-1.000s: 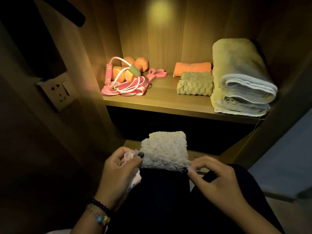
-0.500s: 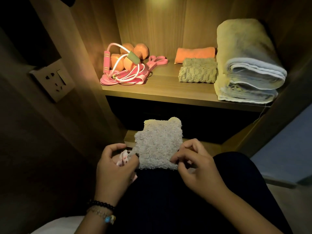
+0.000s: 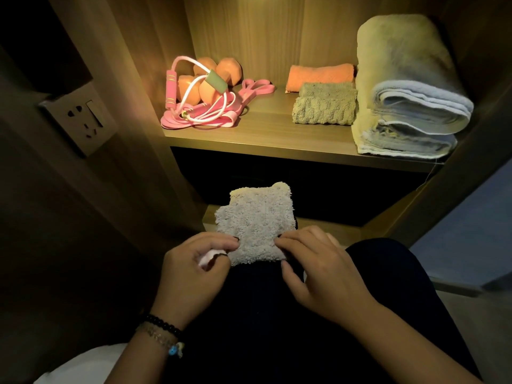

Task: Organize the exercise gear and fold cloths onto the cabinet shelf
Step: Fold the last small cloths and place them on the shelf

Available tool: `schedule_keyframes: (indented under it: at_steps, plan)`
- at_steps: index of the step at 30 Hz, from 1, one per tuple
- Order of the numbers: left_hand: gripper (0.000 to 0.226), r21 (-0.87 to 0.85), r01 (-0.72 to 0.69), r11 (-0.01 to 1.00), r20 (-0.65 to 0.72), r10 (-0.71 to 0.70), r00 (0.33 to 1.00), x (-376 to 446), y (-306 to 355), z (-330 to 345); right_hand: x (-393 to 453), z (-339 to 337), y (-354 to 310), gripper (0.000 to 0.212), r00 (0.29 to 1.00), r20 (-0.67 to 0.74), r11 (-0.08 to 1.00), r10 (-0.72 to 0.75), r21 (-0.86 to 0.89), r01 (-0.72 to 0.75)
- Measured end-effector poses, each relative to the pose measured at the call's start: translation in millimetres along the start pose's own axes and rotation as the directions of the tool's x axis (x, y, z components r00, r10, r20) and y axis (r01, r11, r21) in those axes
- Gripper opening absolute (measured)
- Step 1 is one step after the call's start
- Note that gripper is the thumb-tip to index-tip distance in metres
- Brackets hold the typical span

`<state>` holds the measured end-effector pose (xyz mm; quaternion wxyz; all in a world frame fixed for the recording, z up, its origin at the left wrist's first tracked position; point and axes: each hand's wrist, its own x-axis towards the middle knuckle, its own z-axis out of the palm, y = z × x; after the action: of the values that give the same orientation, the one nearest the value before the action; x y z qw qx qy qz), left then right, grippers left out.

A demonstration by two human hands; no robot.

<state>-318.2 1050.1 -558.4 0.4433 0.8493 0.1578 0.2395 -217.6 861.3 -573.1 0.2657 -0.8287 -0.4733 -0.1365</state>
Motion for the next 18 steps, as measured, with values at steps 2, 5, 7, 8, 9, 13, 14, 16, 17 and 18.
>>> schedule_keyframes:
  at_steps: [2, 5, 7, 8, 9, 13, 14, 16, 17, 18]
  plan:
    - [0.036, -0.011, -0.038, 0.999, 0.051, 0.039, 0.998, -1.8, -1.8, -3.3, 2.1, 0.1, -1.3, 0.024, 0.999, 0.013, 0.999, 0.038, -0.009, -0.038]
    - [0.034, 0.073, -0.069, 0.995, 0.103, 0.061, 0.993, -3.5, -6.4, -5.6, 3.8, -1.3, 0.3, 0.019, 0.993, 0.044, 0.991, 0.113, 0.064, -0.116]
    - [0.029, 0.101, -0.060, 0.993, 0.081, 0.052, 0.995, -1.7, -9.3, -5.9, 4.4, -2.2, 2.4, 0.018, 0.975, 0.090, 0.959, 0.202, 0.182, -0.215]
    - [0.026, 0.104, -0.046, 0.994, 0.070, 0.039, 0.997, -0.9, -11.0, -5.7, 4.6, -2.4, 3.5, 0.018, 0.964, 0.114, 0.934, 0.242, 0.240, -0.263]
    - [0.022, 0.100, -0.020, 0.995, 0.065, 0.014, 0.998, -0.2, -12.3, -5.3, 4.3, -2.3, 4.6, 0.016, 0.952, 0.130, 0.908, 0.276, 0.290, -0.302]
    - [0.016, -0.037, 0.073, 0.997, 0.064, -0.070, 0.996, 1.5, -12.5, -3.1, 4.0, -2.7, 7.2, 0.015, 0.906, 0.163, 0.794, 0.390, 0.439, -0.420]
    - [0.026, -0.089, 0.085, 0.992, 0.076, -0.079, 0.994, 0.6, -11.5, -2.7, 3.7, -2.6, 8.2, 0.018, 0.894, 0.173, 0.766, 0.414, 0.464, -0.445]
    - [0.033, -0.157, 0.124, 0.980, 0.093, -0.110, 0.990, -0.1, -9.3, -2.0, 3.5, -1.0, 10.2, 0.026, 0.874, 0.191, 0.735, 0.447, 0.479, -0.480]
    - [0.031, -0.163, 0.144, 0.976, 0.088, -0.131, 0.987, 0.0, -9.4, -1.9, 3.8, 0.5, 10.5, 0.030, 0.866, 0.197, 0.731, 0.459, 0.471, -0.494]
    - [0.026, -0.163, 0.170, 0.972, 0.076, -0.159, 0.984, 0.4, -10.2, -1.4, 4.7, 2.5, 10.5, 0.034, 0.860, 0.197, 0.731, 0.471, 0.458, -0.506]
